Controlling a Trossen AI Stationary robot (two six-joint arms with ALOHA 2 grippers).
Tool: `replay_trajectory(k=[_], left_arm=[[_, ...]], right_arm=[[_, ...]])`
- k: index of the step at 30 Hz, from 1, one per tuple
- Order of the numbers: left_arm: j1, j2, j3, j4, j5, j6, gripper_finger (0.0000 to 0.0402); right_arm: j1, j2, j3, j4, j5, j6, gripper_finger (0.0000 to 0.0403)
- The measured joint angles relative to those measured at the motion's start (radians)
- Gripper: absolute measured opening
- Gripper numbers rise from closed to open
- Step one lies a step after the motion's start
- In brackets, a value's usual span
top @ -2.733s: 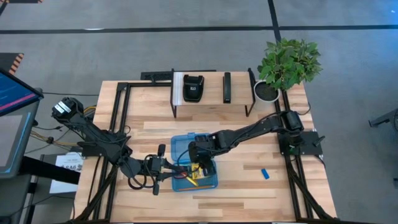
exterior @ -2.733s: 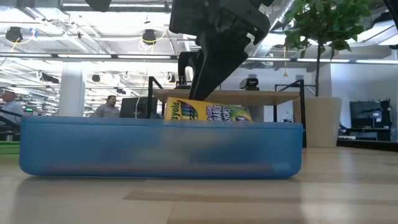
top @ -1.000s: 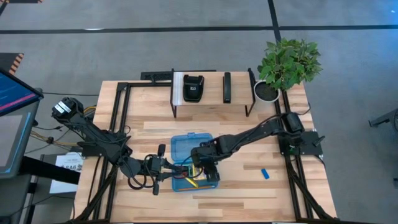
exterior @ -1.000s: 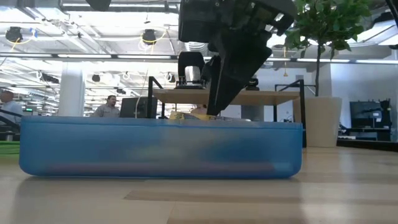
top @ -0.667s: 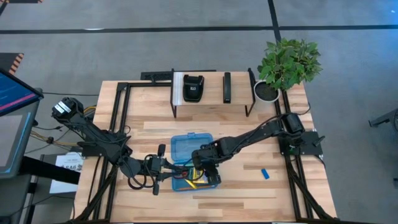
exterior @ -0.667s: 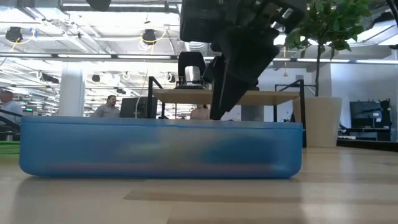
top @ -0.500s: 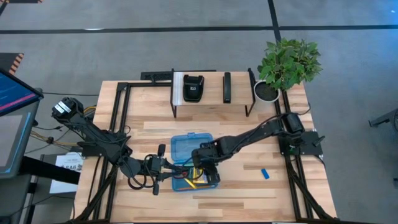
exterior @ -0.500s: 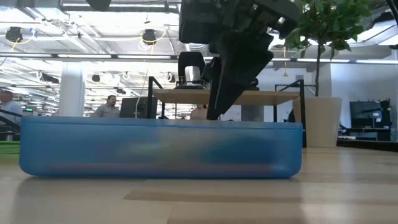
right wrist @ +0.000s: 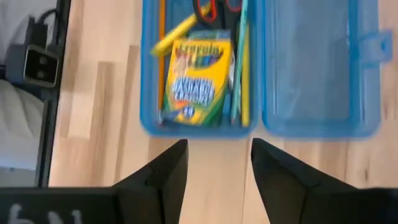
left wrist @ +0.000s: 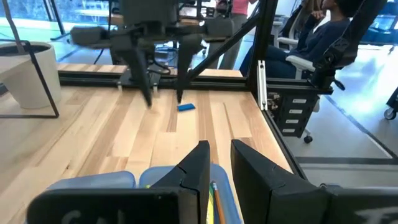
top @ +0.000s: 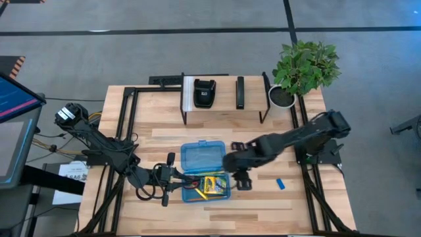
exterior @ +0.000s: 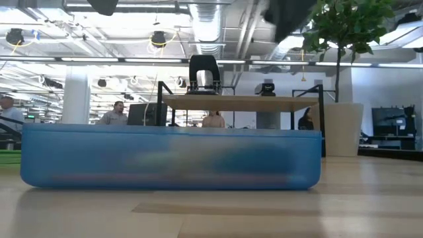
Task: Pack school essentials
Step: Put the blue eraser into the blue supply box
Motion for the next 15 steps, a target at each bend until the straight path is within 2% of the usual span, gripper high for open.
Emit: replay_trajectory(k=[3, 7, 15], left_arm=[[-0.001, 0.000, 0.000, -0.001, 0.000, -0.007, 0.0052], [-0.002, 0.000, 0.000, 0.000, 0.000, -0.008, 0.0052], [-0.002, 0.000, 0.000, 0.000, -0.001, -0.008, 0.0052]], right_arm=[[0.032, -0.077, -0.076, -0.014, 0.009, 0.081, 0.0195], [0.070, -0.202, -0.245, -0.039, 0.011, 0.287, 0.0197], [0.186, -0.403, -0.570, -0.122, 0.003, 0.975, 0.0199]])
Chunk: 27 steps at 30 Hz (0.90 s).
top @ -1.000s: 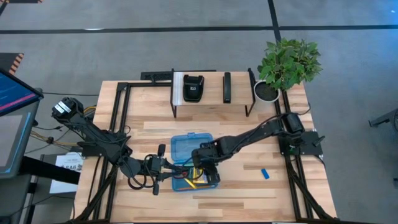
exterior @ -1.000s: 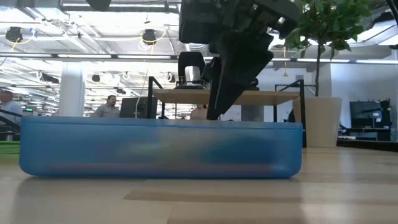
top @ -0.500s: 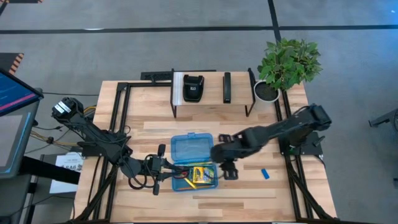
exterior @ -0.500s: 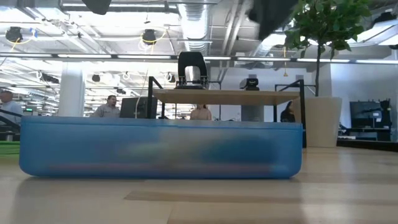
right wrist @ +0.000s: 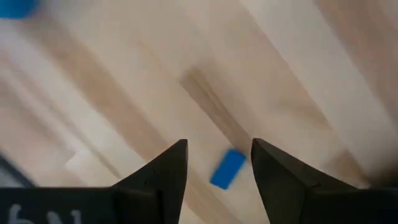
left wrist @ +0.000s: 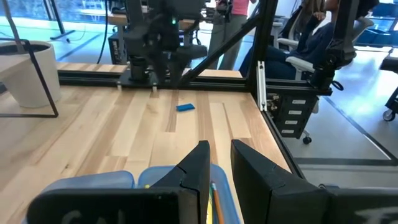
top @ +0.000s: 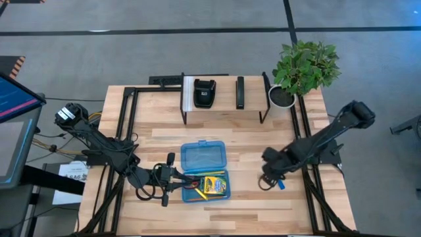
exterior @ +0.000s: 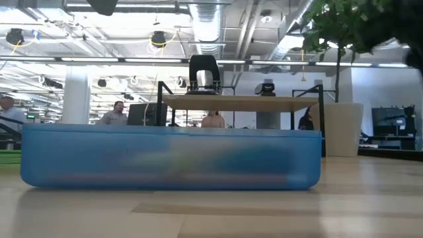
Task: Pack school essentials
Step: Put the blue eraser into the blue supply box
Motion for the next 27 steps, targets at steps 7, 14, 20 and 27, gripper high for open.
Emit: replay_trajectory(k=[7, 14, 20, 27], left_arm=[[0.000, 0.000, 0.000, 0.000, -0.002, 0.000, 0.0052], [0.000, 0.000, 0.000, 0.001, -0.003, 0.000, 0.0052], [0.000, 0.000, 0.000, 0.001, -0.003, 0.000, 0.0052], [0.000, 0.000, 0.000, 0.001, -0.003, -0.001, 0.0052]], right_arm=[[0.105, -0.020, -0.150, 0.018, -0.084, 0.263, 0.0226], [0.154, 0.049, -0.196, 0.099, -0.136, 0.339, 0.0266], [0.156, 0.109, -0.220, 0.158, -0.136, 0.340, 0.0290], [0.156, 0.144, -0.271, 0.228, -0.134, 0.339, 0.0293]])
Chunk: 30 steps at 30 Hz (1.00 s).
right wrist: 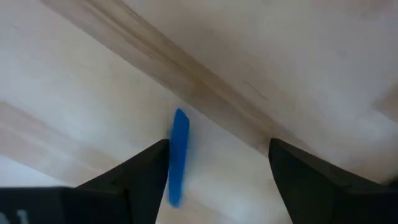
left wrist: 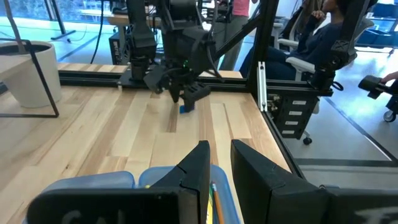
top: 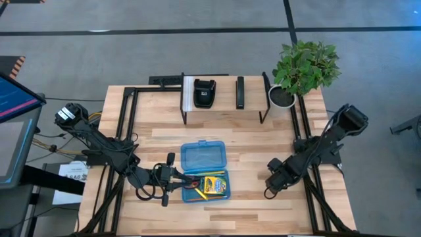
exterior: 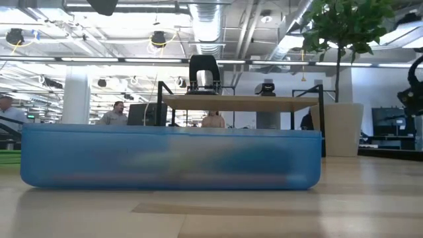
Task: Pack school essentials
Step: Put the blue eraser into the blue supply box
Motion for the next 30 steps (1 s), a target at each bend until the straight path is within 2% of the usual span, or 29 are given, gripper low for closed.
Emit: replay_trajectory(k=[5, 12, 16, 26, 28, 30], left_arm=[[0.000, 0.000, 0.000, -0.001, 0.002, -0.003, 0.0052], [0.000, 0.000, 0.000, -0.001, 0.003, -0.003, 0.0052], [0.000, 0.000, 0.000, -0.002, 0.003, -0.003, 0.0052], [0.000, 0.000, 0.000, -0.002, 0.003, -0.003, 0.0052], [0.000, 0.000, 0.000, -0.002, 0.002, -0.001, 0.0052], [0.001, 0.000, 0.000, 0.000, -0.002, 0.002, 0.0052]], right_arm=[[0.000, -0.005, -0.047, 0.127, -0.001, 0.006, 0.0283], [0.007, -0.002, -0.047, 0.113, 0.002, 0.002, 0.0247], [0.017, -0.001, -0.047, 0.124, 0.005, -0.002, 0.0196], [0.012, -0.033, -0.040, 0.162, 0.006, -0.048, 0.0028], [0.001, -0.056, -0.028, 0.143, 0.008, -0.062, 0.0013], [-0.022, -0.082, -0.003, 0.147, 0.019, -0.080, 0.0017]])
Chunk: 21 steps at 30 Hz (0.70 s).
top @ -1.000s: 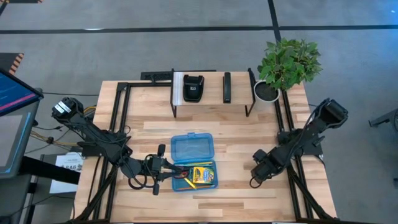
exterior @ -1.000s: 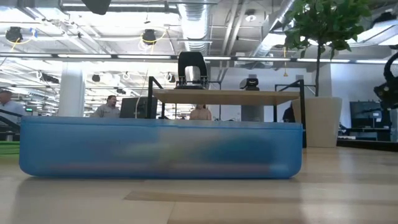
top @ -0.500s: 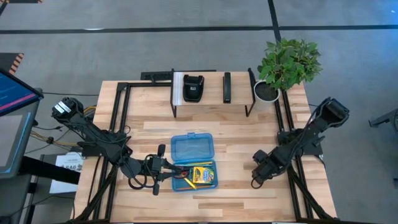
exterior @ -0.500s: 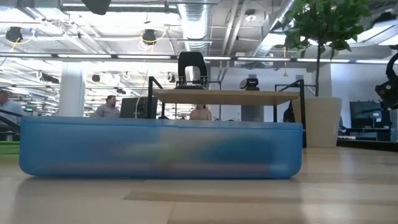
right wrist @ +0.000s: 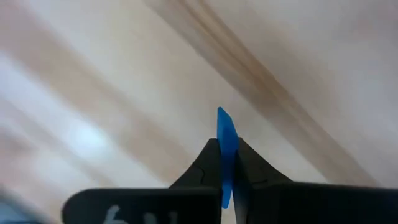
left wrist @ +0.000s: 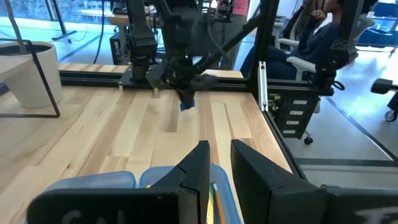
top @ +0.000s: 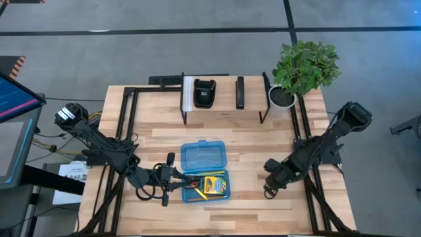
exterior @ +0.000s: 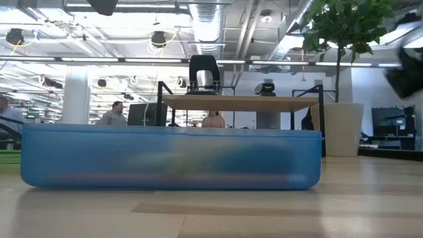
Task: Pack school essentials
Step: Put the blue eraser into the blue supply box
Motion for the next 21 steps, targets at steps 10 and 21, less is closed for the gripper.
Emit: replay_trajectory(k=[10, 21], left_arm=[[0.002, 0.000, 0.000, 0.007, 0.000, -0.005, 0.0052], [0.003, 0.000, 0.000, -0.003, 0.001, -0.004, 0.0052]], right_arm=[[-0.154, 0.002, 0.246, 0.031, 0.147, -0.355, 0.0012], [-0.282, 0.337, 0.643, 0.099, 0.053, -0.805, 0.0023]])
